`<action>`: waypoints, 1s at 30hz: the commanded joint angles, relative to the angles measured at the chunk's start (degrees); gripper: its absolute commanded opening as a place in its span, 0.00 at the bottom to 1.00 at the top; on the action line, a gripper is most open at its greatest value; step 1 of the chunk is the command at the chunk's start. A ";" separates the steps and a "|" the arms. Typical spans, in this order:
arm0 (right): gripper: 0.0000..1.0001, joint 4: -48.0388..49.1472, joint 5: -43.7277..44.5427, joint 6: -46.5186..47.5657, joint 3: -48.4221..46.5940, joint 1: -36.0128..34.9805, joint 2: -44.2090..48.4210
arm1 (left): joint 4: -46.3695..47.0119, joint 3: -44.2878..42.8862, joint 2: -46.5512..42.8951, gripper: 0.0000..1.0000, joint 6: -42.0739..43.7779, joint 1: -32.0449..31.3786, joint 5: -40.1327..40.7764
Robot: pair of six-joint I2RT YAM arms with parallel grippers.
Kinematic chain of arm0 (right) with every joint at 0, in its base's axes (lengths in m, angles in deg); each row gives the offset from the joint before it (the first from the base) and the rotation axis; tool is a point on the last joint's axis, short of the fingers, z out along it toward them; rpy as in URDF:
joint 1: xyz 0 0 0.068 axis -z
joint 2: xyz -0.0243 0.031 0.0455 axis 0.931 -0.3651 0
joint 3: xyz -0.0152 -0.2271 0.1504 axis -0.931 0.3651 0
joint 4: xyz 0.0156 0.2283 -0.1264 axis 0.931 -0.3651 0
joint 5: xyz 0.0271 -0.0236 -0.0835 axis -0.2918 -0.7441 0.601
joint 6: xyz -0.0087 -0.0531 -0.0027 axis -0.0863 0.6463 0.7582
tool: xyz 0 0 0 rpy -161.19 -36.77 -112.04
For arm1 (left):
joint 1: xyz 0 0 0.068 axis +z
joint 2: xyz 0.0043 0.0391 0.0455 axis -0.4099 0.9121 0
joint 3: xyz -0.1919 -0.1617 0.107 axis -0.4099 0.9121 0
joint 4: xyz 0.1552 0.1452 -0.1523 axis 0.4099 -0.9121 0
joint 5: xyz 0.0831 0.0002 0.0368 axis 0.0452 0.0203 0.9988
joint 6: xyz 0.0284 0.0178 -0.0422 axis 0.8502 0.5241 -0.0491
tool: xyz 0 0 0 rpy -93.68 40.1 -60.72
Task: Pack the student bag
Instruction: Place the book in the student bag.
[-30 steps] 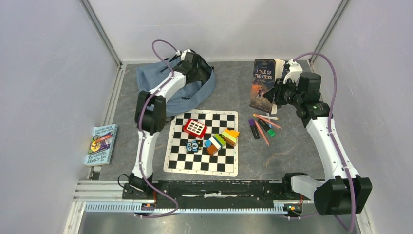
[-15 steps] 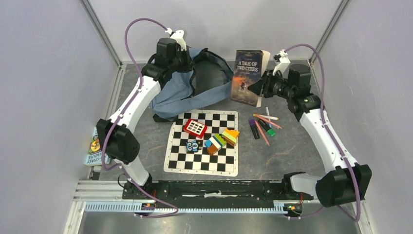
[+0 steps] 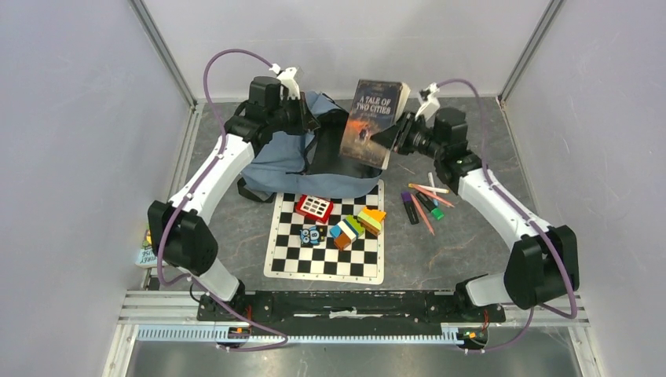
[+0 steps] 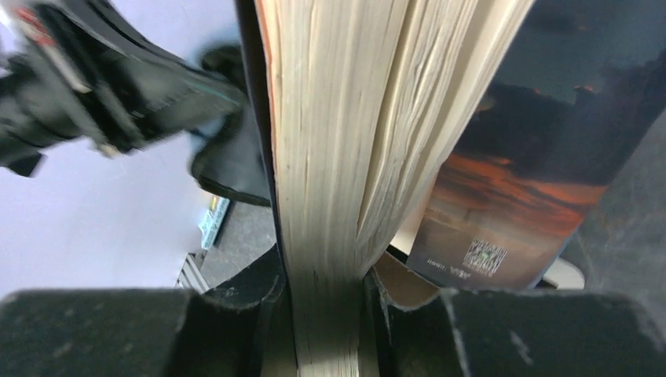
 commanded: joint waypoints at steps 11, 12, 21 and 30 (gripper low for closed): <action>0.00 19.22 4.43 -9.16 20.17 -8.50 -0.02 | 19.15 7.54 -3.76 0.02 -22.64 0.61 -5.61; 0.00 19.58 4.14 -9.13 19.21 -8.68 -1.04 | 19.13 7.62 -3.58 0.02 -22.17 0.74 -6.43; 0.00 34.73 0.31 -20.44 7.95 -8.82 -12.25 | 15.72 5.41 -2.05 0.02 -18.01 0.89 -15.32; 0.00 41.52 1.58 -26.80 -3.12 -10.15 -26.40 | 12.45 0.65 0.94 0.02 -14.47 1.53 -21.34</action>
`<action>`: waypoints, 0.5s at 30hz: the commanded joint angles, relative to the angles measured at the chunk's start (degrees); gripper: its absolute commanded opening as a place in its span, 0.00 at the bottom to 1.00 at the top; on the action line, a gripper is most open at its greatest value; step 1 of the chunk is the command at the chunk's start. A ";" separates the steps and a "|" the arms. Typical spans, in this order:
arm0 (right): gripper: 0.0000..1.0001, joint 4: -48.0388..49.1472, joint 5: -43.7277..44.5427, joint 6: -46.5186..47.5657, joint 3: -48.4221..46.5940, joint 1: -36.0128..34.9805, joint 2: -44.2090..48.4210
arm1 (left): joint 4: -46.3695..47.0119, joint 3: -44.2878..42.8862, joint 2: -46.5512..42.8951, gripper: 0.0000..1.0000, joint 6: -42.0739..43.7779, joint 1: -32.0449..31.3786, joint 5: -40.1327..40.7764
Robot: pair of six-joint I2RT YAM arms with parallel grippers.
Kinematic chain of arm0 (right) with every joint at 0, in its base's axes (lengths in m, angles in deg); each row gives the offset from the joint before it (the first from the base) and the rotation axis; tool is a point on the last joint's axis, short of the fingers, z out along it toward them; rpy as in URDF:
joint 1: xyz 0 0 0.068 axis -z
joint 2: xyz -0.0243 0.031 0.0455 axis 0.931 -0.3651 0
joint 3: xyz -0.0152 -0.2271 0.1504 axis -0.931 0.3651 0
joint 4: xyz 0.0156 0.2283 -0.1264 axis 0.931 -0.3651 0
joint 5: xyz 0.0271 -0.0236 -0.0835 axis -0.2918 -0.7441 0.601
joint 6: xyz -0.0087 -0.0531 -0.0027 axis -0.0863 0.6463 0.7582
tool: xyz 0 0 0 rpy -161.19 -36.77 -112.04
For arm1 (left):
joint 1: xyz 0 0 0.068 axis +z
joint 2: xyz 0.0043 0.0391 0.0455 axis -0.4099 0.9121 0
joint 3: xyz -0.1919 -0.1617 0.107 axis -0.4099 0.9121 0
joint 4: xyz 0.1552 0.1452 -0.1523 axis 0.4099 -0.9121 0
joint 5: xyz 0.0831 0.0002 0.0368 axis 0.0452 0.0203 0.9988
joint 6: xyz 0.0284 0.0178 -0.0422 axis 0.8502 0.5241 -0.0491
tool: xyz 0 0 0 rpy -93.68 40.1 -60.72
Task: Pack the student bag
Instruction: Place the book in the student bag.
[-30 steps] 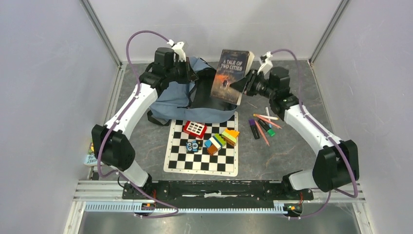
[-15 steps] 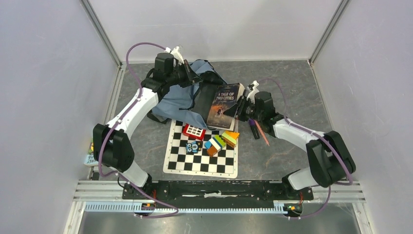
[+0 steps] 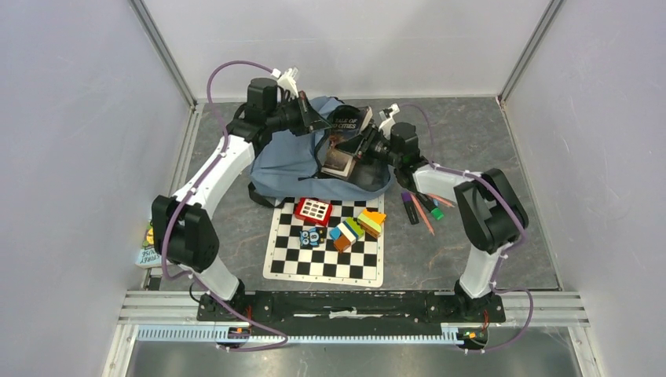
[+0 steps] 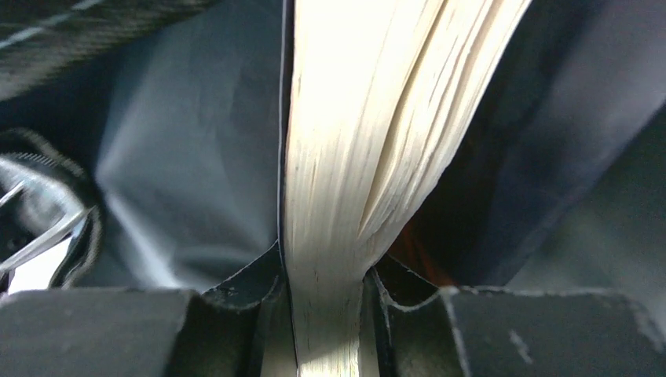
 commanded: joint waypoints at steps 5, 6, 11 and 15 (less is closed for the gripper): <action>0.00 12.24 -2.25 -1.01 -14.83 -3.40 -11.79 | 1.81 -7.23 3.20 0.02 3.12 0.78 -9.61; 0.00 11.23 -3.01 -0.51 -16.83 -3.73 -13.37 | 1.84 -7.59 3.65 0.02 3.22 0.87 -9.97; 0.00 4.81 -5.57 4.83 -23.88 -4.75 -19.69 | 2.44 -8.88 5.88 0.02 4.26 1.49 -12.23; 0.00 2.37 -5.60 8.82 -27.35 -4.94 -23.56 | 4.23 -8.60 7.39 0.02 3.05 1.58 -14.27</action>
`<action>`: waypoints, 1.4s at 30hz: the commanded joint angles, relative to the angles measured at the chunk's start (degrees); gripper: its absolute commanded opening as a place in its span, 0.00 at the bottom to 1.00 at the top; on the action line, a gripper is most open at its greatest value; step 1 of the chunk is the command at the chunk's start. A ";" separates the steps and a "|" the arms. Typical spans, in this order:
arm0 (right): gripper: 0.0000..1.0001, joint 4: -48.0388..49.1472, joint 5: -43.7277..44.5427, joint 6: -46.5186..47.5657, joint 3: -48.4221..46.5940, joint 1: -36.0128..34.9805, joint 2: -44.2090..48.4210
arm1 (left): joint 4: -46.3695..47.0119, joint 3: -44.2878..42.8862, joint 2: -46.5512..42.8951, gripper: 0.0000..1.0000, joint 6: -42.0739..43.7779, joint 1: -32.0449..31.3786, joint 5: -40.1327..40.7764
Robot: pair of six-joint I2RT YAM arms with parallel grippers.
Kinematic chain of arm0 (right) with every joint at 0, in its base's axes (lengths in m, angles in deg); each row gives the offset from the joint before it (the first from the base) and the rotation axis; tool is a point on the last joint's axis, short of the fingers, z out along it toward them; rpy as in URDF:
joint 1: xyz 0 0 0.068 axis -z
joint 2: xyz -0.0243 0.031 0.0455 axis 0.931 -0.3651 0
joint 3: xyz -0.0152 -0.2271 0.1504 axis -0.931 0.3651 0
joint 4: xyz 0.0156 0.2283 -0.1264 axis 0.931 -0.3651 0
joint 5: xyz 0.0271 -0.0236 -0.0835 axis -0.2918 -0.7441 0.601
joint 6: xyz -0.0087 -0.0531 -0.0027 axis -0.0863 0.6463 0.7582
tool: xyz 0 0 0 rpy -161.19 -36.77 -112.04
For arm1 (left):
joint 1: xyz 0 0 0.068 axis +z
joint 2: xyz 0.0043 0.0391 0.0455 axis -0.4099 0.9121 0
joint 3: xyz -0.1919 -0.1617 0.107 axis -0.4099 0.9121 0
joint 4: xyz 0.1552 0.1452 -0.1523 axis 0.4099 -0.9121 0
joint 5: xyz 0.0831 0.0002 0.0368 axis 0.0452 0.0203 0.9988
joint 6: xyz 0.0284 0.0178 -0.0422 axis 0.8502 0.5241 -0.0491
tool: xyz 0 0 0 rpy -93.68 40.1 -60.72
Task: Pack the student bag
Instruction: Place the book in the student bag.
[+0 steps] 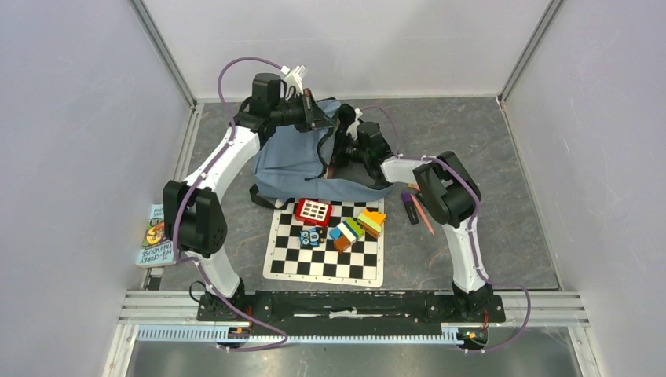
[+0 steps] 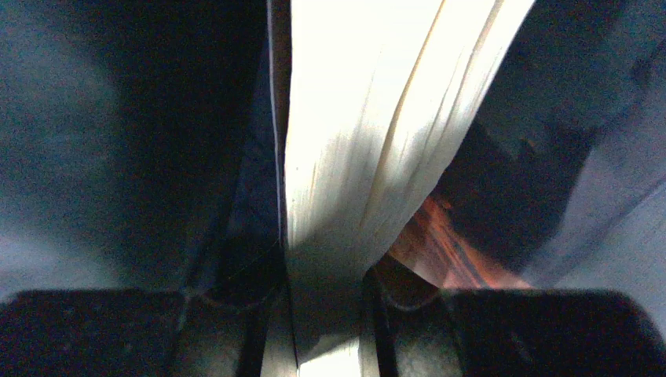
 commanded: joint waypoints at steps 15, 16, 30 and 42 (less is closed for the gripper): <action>0.80 -0.93 3.48 17.13 -0.18 0.24 4.99 | 5.90 4.41 -2.89 0.02 2.25 3.51 -2.22; 0.83 -0.86 4.21 17.71 2.02 0.34 6.33 | 4.32 4.49 -3.32 0.02 3.55 3.64 -1.16; 0.98 -12.61 11.82 31.67 21.14 3.74 28.90 | -7.42 6.83 -7.92 0.42 14.46 4.00 11.68; 0.98 -22.68 18.90 38.12 30.77 8.39 46.79 | -23.47 11.13 -18.23 1.00 23.03 13.04 42.30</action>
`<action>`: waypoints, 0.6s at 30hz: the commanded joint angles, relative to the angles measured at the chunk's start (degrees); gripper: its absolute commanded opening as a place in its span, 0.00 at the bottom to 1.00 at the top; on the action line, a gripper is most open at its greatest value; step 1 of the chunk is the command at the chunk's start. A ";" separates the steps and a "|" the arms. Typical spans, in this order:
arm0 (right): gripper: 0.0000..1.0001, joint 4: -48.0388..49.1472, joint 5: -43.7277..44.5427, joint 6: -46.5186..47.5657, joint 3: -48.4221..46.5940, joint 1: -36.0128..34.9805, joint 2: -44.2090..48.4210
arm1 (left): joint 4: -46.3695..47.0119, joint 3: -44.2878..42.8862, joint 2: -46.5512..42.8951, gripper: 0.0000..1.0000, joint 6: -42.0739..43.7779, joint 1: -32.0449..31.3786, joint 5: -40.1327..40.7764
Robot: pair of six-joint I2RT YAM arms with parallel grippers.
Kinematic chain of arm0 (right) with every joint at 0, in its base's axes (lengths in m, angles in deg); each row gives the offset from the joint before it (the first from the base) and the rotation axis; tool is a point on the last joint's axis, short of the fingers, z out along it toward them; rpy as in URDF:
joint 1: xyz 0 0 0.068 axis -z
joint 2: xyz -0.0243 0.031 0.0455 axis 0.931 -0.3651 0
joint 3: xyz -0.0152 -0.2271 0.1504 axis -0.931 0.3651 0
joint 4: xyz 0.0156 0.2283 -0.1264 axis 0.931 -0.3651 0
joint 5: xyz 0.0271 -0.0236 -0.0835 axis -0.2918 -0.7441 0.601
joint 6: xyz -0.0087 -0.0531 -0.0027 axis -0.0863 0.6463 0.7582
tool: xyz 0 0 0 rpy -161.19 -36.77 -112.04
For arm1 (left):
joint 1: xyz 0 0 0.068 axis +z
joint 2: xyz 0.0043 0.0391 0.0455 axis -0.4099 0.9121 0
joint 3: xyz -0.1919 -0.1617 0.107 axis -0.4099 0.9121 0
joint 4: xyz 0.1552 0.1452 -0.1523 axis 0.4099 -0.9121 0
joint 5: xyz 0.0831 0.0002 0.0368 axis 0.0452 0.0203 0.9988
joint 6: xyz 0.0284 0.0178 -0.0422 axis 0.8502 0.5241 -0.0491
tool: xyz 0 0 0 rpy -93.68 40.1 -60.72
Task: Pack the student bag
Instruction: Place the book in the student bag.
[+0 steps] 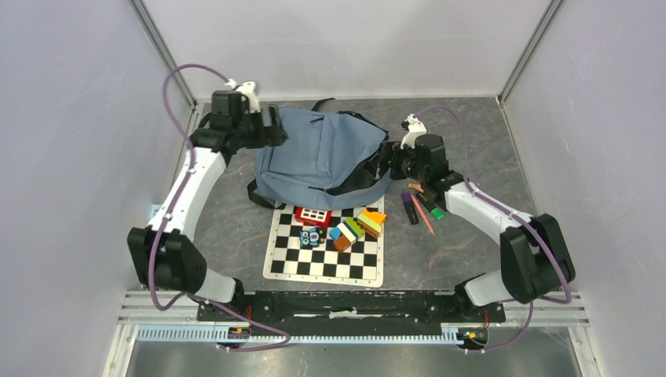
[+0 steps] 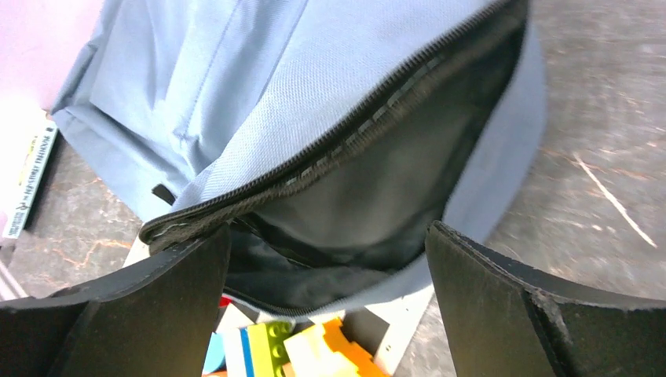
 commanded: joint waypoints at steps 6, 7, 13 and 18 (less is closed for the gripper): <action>0.98 -3.19 3.00 1.97 3.77 2.14 11.18 | -11.61 6.69 1.46 1.00 10.52 13.74 45.84; 0.98 -3.17 2.89 1.83 3.85 2.08 11.81 | -11.39 7.66 2.01 1.00 10.90 14.36 47.55; 0.98 -3.69 1.52 1.01 4.03 2.47 14.39 | -7.94 13.56 5.89 1.00 12.82 20.08 51.22; 0.98 -4.16 -0.22 0.97 3.05 3.05 14.53 | -4.00 18.02 9.04 1.00 14.79 22.44 52.68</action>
